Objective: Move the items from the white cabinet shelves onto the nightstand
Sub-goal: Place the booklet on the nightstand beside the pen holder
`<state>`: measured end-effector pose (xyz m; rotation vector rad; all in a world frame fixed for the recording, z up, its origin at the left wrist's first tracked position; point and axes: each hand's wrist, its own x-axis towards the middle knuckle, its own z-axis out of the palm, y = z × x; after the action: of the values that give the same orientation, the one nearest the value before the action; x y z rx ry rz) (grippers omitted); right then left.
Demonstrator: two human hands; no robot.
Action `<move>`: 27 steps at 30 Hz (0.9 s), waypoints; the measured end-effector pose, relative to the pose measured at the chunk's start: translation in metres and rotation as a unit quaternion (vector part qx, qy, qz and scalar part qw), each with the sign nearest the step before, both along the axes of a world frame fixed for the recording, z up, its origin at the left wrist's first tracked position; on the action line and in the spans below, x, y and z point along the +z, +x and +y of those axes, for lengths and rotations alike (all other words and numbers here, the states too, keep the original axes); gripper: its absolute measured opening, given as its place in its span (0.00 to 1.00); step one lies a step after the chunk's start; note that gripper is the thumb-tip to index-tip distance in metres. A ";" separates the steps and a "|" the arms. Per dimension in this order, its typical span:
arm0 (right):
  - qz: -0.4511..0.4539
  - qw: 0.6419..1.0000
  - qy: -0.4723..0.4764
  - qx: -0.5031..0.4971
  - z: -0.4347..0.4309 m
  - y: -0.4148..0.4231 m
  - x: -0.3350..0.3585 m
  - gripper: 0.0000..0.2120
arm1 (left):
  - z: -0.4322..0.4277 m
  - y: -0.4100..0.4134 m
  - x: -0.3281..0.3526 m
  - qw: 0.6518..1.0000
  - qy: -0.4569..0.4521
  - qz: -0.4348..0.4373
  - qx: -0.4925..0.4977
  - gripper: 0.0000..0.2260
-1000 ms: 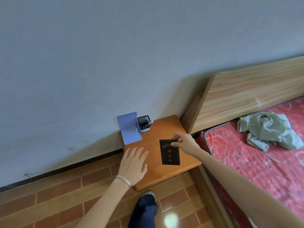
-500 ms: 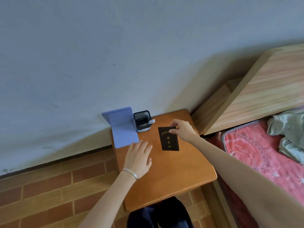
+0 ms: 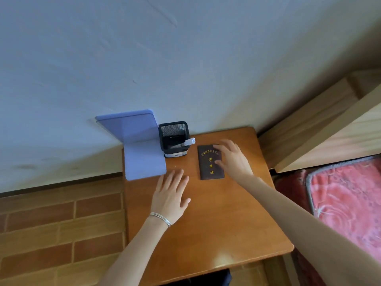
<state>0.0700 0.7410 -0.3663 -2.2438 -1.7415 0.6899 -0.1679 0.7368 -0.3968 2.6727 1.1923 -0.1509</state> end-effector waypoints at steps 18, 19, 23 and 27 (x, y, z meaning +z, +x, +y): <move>-0.054 0.987 -0.038 0.150 0.031 -0.019 -0.013 0.28 | 0.007 -0.006 -0.003 1.000 0.004 0.004 -0.019 0.35; -0.054 0.987 -0.036 0.148 0.030 -0.020 -0.013 0.28 | 0.007 -0.006 -0.003 1.000 -0.001 0.002 -0.016 0.35; -0.043 0.991 -0.033 0.122 0.027 -0.024 -0.012 0.28 | 0.007 -0.006 -0.002 1.000 -0.012 0.002 -0.011 0.35; -0.023 0.993 -0.038 0.108 0.027 -0.028 -0.014 0.27 | 0.008 -0.006 -0.003 1.000 -0.019 0.001 -0.006 0.34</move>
<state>0.0419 0.7679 -0.3804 -2.1550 -2.0338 0.7657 -0.1739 0.7448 -0.3995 2.6472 1.1630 -0.1768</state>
